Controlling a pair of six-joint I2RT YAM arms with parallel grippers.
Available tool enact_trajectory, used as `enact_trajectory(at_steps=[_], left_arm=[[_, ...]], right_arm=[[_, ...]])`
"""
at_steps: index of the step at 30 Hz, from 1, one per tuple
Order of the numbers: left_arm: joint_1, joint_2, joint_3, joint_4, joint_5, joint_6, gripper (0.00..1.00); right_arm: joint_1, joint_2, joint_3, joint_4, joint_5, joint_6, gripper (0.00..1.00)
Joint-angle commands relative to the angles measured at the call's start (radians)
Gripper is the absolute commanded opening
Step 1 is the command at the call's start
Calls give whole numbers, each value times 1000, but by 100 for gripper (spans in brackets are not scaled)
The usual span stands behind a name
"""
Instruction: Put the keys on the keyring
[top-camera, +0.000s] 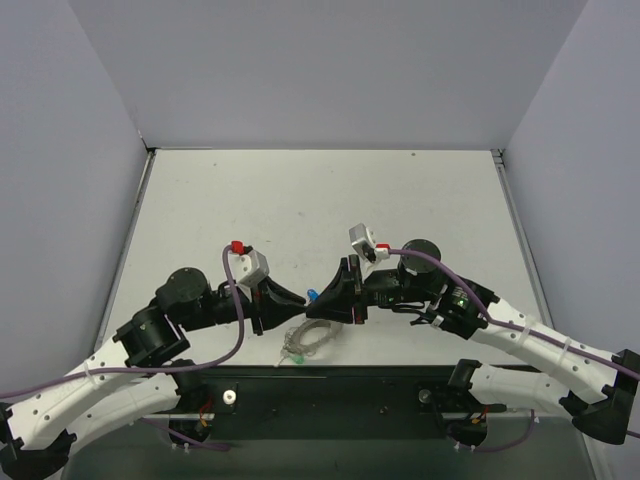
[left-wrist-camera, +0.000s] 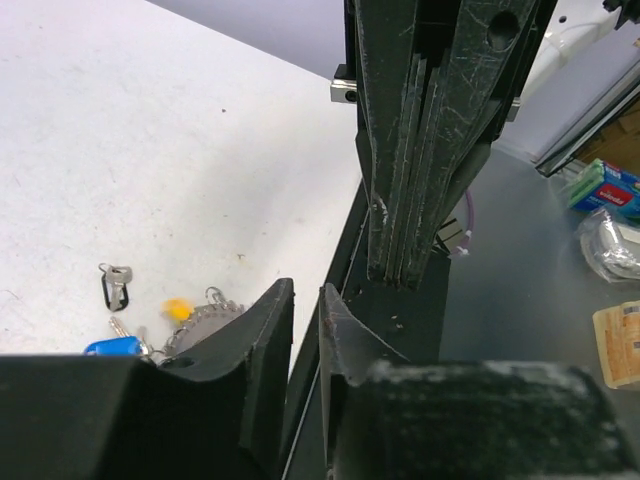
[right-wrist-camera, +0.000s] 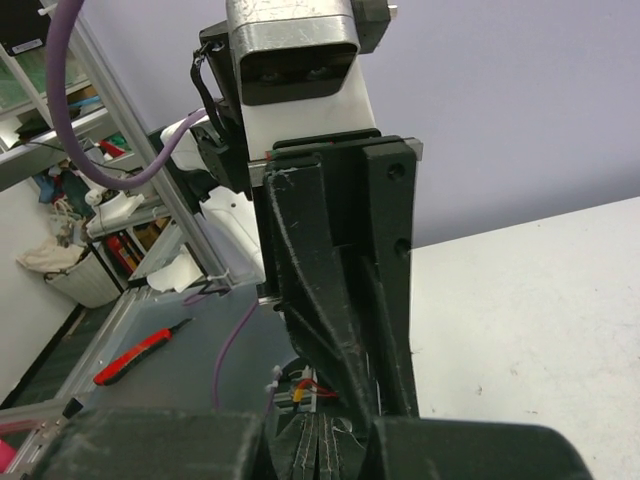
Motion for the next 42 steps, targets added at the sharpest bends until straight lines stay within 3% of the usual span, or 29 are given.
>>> enact_trajectory(at_steps=[1,2,5,10,13,14,16,19,31,36,42], left_arm=[[4,-2,34,71,25,3,33],[4,-7,36,57,6,6,40],[6,-24,31,25,-35,16,48],[6,-47,-6,-23,-150,7,62],[7,-24,-20,-75,-266,-24,71],[7,-9,-21,-92,-294,-39,73],[9,50,-18,-145,-366,-67,77],[9,169,-18,-181,-365,-104,77],[-17,611,-9,-135,-267,-141,74],[-77,659,-1,-69,-264,-153,74],[-77,668,5,-40,-244,-162,74]], right_arm=[[5,-22,30,57,-21,-19,0],[7,-21,30,56,-15,-20,0],[7,-21,33,21,20,-45,0],[5,-22,0,-87,265,-53,0],[-7,-31,-77,-134,440,-10,18],[-14,-33,-98,-148,475,30,35],[-62,-24,-157,-180,566,91,51],[-123,-2,-232,-210,591,199,59],[-180,64,-350,-271,651,302,65],[-189,76,-408,-254,622,282,62],[-191,108,-479,-173,536,297,51]])
